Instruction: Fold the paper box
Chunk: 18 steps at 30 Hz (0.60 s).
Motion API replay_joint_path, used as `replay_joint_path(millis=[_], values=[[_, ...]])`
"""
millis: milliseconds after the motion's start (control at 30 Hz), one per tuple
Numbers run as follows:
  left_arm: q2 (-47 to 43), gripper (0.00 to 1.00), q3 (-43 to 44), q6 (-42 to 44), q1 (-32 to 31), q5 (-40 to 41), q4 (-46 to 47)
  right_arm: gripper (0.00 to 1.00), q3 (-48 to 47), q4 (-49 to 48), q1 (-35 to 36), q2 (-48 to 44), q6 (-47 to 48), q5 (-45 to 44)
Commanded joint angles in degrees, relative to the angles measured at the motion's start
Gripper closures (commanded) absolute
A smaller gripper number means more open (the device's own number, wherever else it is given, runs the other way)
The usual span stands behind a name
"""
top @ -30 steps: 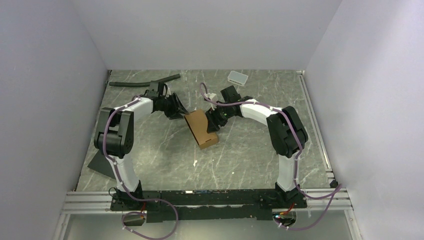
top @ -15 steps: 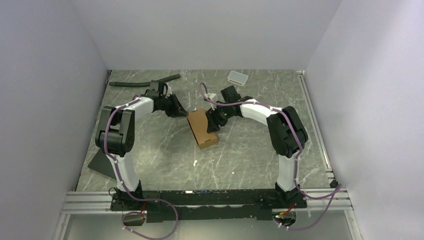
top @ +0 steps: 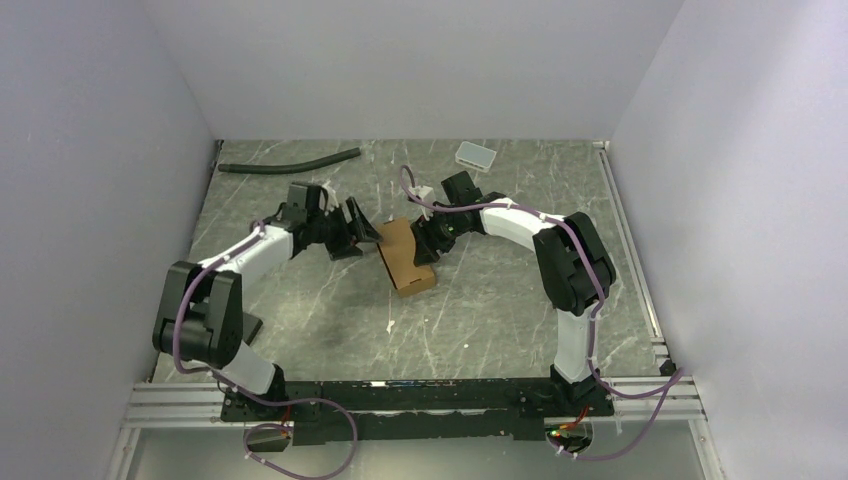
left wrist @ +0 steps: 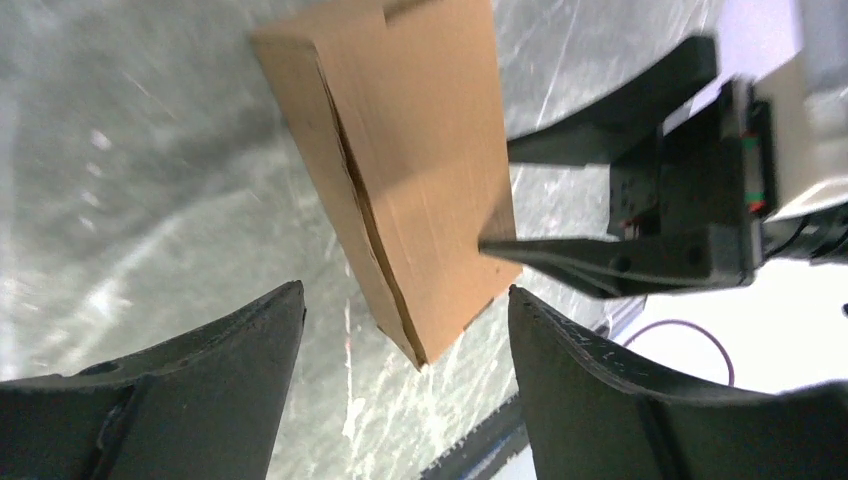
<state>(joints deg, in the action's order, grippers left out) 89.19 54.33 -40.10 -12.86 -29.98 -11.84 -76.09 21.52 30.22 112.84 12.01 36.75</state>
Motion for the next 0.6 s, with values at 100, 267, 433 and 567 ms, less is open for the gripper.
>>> replay_joint_path(millis=[100, 267, 433, 567], values=[[-3.17, 0.22, -7.32, -8.58, -10.32, -0.74, 5.54, 0.39, 0.25, 1.68, 0.90, 2.56, 2.49, -5.17], [-2.67, 0.28, -7.12, -12.17, -15.32, 4.58, 3.74, 0.39, 0.25, 1.68, 0.90, 2.56, 2.40, -5.07], [0.88, 0.56, -5.55, -13.42, -16.74, 5.34, 3.42, 0.39, 0.25, 1.68, 0.90, 2.26, 2.49, -5.20], [2.35, 0.73, -4.81, -12.99, -16.84, 5.25, 4.17, 0.39, 0.29, 1.69, 0.89, 2.08, 2.49, -5.20]])
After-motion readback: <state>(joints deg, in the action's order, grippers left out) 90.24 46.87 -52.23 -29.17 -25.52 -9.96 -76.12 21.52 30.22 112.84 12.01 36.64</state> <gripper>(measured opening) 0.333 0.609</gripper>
